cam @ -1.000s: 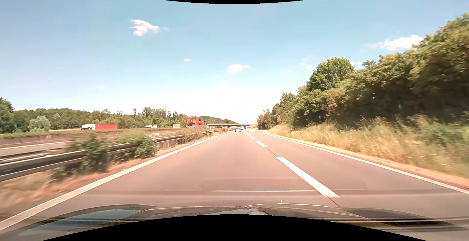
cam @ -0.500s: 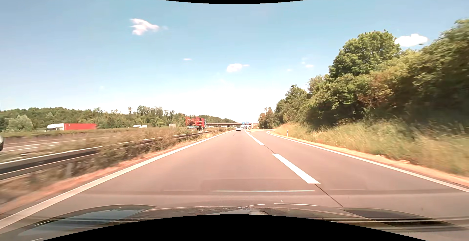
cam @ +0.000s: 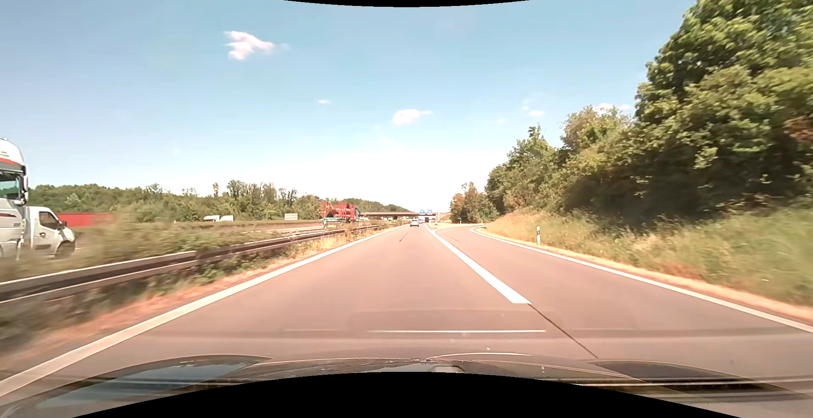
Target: Follow the waypoints while adhering to traffic rules and regulations
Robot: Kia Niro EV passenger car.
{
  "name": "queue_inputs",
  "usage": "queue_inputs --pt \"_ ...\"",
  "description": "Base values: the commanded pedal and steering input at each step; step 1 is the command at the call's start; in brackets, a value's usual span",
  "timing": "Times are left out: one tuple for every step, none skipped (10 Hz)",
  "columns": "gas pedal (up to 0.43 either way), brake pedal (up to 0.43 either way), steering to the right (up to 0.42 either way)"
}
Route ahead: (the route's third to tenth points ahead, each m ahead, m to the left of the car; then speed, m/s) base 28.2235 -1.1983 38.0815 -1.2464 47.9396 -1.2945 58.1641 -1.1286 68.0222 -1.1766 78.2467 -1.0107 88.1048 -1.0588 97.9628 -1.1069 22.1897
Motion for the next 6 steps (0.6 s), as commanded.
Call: queue_inputs --pt "0.260 0.000 0.000" --pt "0.260 0.000 0.000" --pt "0.248 0.000 -0.001" --pt "0.248 0.000 -0.001" --pt "0.248 0.000 -0.001" --pt "0.248 0.000 -0.001"
